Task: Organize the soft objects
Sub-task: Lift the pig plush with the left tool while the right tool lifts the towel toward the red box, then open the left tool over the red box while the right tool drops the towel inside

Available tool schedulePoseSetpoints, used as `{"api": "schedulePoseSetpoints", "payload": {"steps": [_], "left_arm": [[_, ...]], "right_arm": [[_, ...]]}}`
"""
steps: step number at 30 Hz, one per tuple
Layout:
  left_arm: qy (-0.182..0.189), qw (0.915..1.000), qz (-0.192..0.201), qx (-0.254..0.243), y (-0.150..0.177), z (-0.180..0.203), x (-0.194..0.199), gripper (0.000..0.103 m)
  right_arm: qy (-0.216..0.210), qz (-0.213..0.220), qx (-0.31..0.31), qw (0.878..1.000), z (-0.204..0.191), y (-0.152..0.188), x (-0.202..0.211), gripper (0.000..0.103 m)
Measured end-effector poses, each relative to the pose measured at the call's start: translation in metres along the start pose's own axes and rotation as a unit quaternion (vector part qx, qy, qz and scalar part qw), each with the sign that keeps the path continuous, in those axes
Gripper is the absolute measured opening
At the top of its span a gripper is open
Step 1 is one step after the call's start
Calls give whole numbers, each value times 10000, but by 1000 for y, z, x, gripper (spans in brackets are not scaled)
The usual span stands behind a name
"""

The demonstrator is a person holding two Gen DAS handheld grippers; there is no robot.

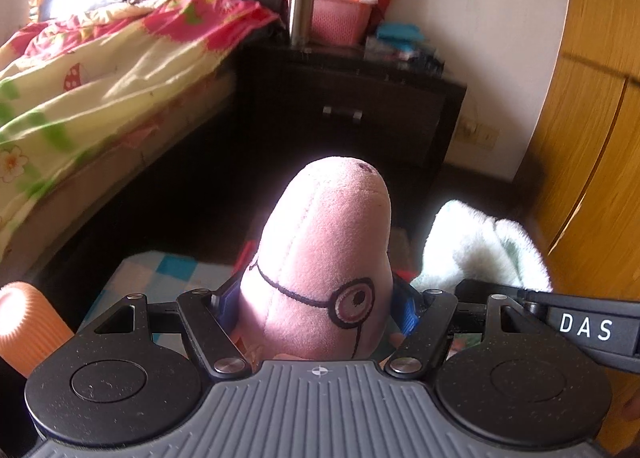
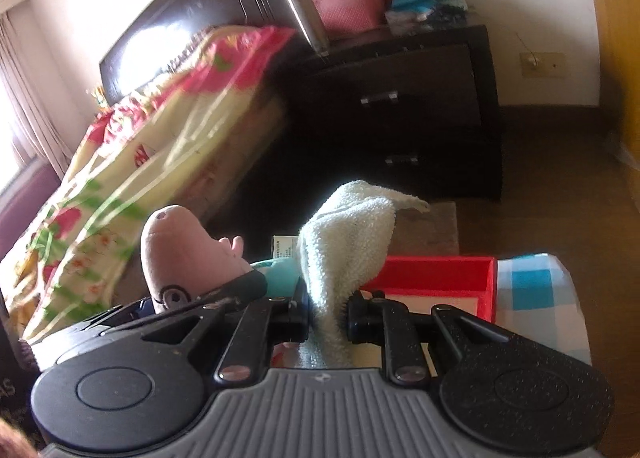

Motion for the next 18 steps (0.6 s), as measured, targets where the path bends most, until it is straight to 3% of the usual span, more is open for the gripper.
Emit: {"api": "schedulePoseSetpoints", "payload": {"steps": [18], "left_arm": [[-728, 9912, -1054, -320, 35, -4, -65, 70]], "right_arm": [[1309, -811, 453, 9870, 20, 24, -67, 0]]}}
Point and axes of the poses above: each gripper's, at about its wrist camera, not at the fingertips, and x roughly against the way its jaws point, z to its right, y to its underside, the point moved 6 cm from there along -x, roughly the way its jaws point, and after that the axes turned 12 degrees about -z, right-handed, at the moved point
